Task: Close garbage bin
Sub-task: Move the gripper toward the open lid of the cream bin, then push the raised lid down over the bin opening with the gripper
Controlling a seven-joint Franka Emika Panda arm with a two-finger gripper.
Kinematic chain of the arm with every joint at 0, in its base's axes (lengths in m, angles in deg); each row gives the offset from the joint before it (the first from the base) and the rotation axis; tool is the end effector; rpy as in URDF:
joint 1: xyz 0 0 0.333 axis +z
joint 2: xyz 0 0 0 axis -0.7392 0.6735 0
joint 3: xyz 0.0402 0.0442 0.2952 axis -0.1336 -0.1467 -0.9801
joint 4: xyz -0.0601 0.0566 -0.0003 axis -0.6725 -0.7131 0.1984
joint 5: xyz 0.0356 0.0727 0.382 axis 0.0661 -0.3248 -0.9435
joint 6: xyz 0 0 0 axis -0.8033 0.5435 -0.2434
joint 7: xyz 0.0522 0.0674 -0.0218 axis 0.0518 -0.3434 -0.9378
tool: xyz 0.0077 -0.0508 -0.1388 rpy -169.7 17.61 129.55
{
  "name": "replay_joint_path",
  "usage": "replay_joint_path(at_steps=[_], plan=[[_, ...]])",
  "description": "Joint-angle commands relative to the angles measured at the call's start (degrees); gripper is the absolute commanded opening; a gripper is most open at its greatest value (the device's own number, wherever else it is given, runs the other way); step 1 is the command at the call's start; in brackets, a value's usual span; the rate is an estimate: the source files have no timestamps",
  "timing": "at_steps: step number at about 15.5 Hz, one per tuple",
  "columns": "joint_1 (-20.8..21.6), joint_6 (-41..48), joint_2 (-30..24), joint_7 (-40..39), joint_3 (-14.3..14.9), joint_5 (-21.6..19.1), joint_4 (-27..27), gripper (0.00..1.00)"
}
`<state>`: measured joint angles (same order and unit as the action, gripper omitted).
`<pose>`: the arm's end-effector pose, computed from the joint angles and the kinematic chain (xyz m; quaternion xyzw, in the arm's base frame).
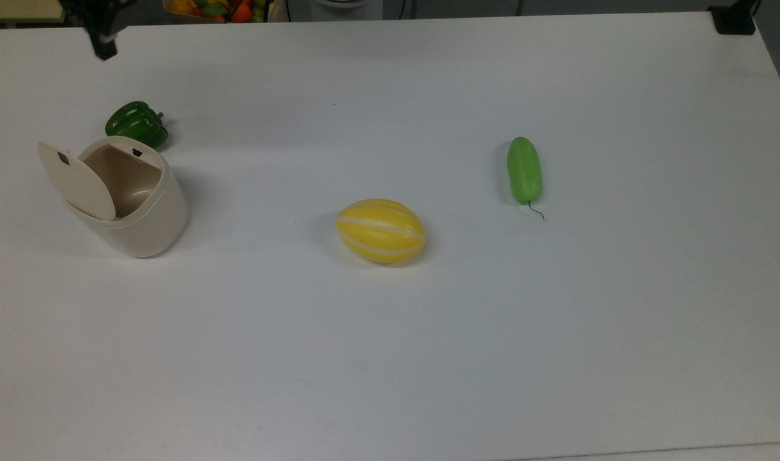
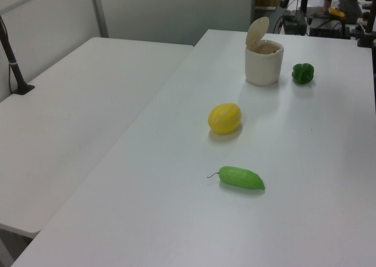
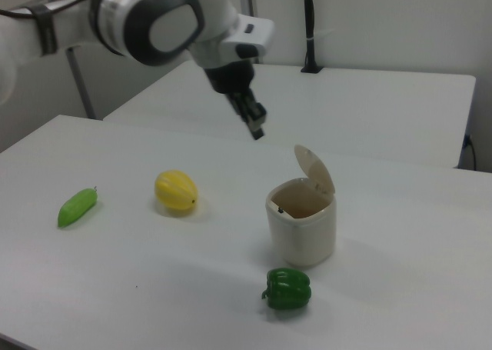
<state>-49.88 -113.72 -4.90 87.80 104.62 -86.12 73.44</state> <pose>0.6037 -0.1816 0.5546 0.9509 -0.2715 0.1485 0.0021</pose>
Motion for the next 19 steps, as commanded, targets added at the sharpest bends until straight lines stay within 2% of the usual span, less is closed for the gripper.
replay_joint_path(at_steps=[1, 4, 6, 9, 14, 19], plan=[[-2.9, -6.6, 8.3, 4.3, 0.1, -0.1, -8.0, 0.03], [-5.5, -10.6, 14.2, 5.8, -0.1, -0.2, -12.6, 0.03], [-6.2, -15.1, 17.2, 7.3, -0.2, 0.0, -13.4, 0.03], [-6.2, -16.8, 19.0, 7.3, -0.4, 0.1, -13.4, 0.03], [-5.3, -14.8, 17.6, 6.6, -1.4, 0.0, -11.0, 0.01], [-5.3, -5.5, 15.4, 2.9, -3.0, -0.4, -9.9, 0.0]])
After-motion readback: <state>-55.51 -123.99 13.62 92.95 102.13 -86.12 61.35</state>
